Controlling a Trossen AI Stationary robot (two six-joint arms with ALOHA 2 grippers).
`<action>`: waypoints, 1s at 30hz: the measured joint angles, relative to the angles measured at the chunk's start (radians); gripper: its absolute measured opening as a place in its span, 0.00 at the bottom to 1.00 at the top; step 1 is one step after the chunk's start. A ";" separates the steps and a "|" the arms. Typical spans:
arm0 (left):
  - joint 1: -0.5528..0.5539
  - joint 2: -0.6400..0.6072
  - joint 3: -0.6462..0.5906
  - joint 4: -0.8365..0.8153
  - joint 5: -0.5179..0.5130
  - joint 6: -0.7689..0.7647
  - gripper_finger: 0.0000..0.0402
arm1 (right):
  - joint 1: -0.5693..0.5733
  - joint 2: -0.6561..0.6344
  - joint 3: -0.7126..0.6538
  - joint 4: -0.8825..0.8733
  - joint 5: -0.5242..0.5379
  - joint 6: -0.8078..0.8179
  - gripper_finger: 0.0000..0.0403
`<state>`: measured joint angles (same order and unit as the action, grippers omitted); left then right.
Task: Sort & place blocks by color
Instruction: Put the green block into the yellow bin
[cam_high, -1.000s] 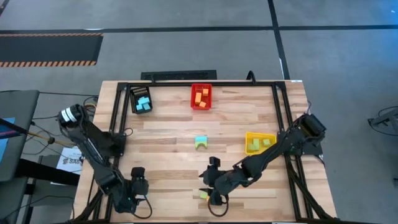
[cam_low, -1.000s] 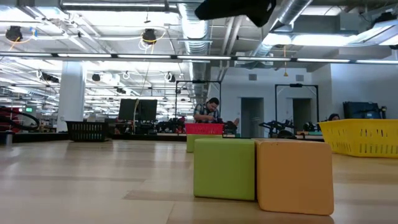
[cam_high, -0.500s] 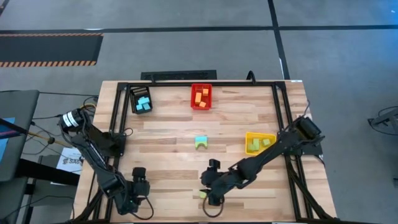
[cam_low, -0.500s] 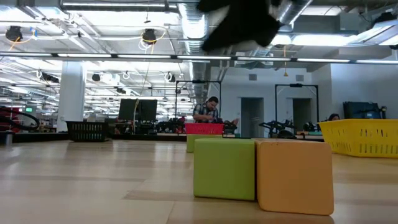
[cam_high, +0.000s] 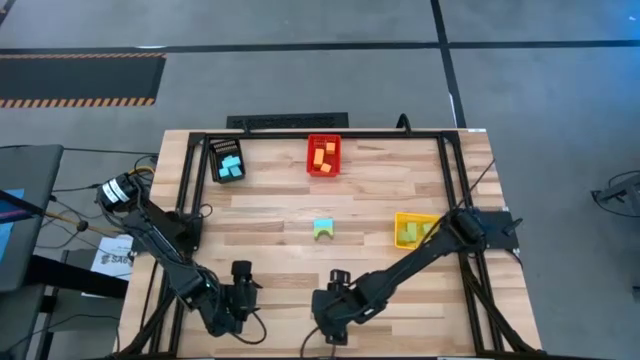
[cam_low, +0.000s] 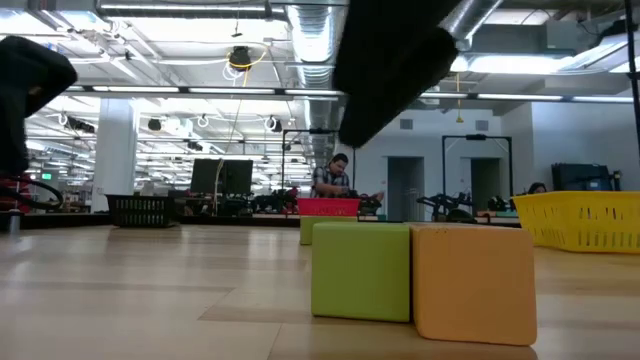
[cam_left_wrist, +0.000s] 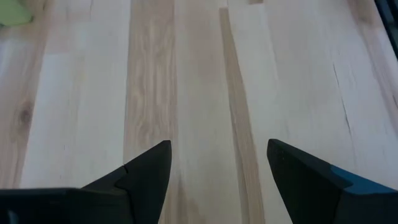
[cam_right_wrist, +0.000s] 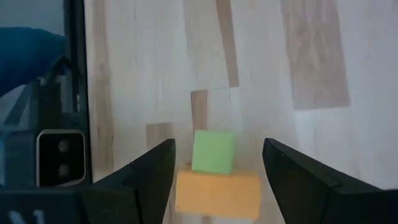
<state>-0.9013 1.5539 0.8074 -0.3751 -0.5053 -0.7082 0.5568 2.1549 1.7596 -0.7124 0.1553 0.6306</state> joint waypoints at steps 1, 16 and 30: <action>0.004 0.000 0.000 0.006 -0.001 0.002 0.63 | -0.005 0.015 0.014 -0.002 -0.002 0.000 0.66; 0.007 0.000 0.000 0.024 0.002 0.044 0.63 | -0.004 0.063 0.034 0.005 -0.005 0.073 0.66; 0.007 0.000 0.000 0.021 0.002 0.050 0.63 | -0.003 0.124 0.032 -0.009 -0.027 0.080 0.65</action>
<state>-0.8940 1.5539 0.8074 -0.3546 -0.5030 -0.6582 0.5537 2.2788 1.7920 -0.7217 0.1287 0.7109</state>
